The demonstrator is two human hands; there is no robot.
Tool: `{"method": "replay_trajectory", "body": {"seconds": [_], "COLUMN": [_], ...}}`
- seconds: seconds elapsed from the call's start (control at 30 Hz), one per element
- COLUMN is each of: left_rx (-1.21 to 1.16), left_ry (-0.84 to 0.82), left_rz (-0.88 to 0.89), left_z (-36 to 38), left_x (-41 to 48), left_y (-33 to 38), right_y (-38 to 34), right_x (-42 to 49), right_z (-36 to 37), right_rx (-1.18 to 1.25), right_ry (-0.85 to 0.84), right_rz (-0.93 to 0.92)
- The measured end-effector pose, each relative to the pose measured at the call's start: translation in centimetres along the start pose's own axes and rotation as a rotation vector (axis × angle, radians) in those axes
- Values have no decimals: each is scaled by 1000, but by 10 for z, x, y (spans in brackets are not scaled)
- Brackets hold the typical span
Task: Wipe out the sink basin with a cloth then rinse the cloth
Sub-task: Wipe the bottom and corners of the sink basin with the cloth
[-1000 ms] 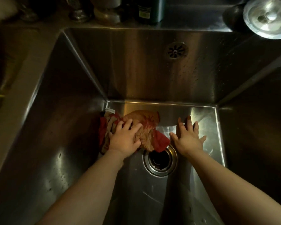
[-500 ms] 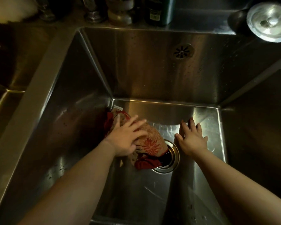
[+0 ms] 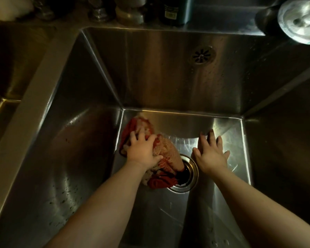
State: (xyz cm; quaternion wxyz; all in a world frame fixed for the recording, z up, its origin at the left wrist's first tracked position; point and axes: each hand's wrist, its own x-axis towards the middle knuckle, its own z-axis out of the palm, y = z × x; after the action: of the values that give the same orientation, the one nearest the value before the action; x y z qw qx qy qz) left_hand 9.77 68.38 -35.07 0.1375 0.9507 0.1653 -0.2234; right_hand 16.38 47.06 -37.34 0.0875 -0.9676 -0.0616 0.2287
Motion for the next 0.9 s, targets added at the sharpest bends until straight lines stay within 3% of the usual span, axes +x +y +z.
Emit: {"method": "replay_trajectory", "body": {"seconds": [0.1, 0.2, 0.5, 0.9], "left_rx": [139, 325, 280, 184], "left_ry": [-94, -121, -79, -18], "left_rz": [241, 305, 89, 91], "left_z": [-24, -54, -44, -6], "left_x": [16, 36, 48, 10], "left_y": [-11, -29, -30, -38], "right_y": [2, 2, -1, 0], "right_x": [1, 1, 0, -3], "right_z": [-2, -4, 2, -5], "right_rx": [3, -2, -7, 28], "right_ry": [-12, -27, 5, -27], "right_rz": [-4, -6, 6, -9]}}
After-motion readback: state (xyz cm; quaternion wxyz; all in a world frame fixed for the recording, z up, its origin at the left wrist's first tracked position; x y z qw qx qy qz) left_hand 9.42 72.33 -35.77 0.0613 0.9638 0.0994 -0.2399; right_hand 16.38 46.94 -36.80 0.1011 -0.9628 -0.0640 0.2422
